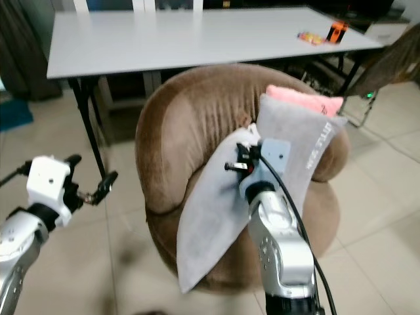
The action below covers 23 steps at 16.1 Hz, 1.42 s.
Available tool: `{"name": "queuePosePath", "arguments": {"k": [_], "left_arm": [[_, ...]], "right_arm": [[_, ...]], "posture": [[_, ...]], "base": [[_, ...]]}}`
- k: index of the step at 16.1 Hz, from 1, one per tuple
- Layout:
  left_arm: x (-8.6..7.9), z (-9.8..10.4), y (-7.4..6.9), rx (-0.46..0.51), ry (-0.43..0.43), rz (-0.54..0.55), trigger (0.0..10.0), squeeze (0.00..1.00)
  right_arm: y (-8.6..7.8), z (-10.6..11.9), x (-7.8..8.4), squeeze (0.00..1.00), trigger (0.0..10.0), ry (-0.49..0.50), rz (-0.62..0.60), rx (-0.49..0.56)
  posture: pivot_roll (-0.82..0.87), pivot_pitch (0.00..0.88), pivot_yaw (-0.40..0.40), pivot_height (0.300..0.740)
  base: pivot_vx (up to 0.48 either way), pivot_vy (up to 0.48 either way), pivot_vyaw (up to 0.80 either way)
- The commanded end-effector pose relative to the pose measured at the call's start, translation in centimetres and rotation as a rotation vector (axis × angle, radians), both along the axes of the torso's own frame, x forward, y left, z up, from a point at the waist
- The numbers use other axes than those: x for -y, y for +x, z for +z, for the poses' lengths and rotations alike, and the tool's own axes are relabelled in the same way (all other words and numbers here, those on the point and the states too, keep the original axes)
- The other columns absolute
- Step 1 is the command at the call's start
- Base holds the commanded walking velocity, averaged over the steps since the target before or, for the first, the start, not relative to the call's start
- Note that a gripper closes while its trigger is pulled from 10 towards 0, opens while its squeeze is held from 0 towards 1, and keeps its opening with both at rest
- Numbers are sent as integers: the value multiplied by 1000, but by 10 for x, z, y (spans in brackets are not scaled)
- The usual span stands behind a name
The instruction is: Move the pillow to the sofa from floor
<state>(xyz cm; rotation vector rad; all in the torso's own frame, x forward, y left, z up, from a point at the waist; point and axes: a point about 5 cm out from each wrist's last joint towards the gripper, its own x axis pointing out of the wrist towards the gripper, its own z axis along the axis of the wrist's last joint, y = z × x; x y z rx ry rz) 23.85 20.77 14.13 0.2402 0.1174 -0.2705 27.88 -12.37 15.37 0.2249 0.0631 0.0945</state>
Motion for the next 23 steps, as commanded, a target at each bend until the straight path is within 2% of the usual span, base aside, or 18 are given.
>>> {"name": "queuePosePath", "arguments": {"k": [1,4,16,18,23], "left_arm": [[2,1,0,0,-11,0,10000,0],[4,1,1,2,-14,1,10000,0],[4,4,1,7,2,-16,10000,0],[4,4,1,6,3,-21,10000,0],[4,5,2,6,5,-29,10000,0]], "right_arm": [[0,7,4,0,10000,-9,-10,37],[2,7,4,0,10000,-9,-9,28],[7,6,4,0,10000,-47,24,33],[8,6,3,0,10000,-88,39,41],[9,6,5,0,10000,-86,15,38]], "posture": [[14,0,-19,740],[14,0,-20,740],[20,0,-18,740],[22,0,-17,740],[23,0,-14,740]], "base": [[270,0,0],[286,0,-773],[284,0,0],[289,0,0],[311,0,0]]}}
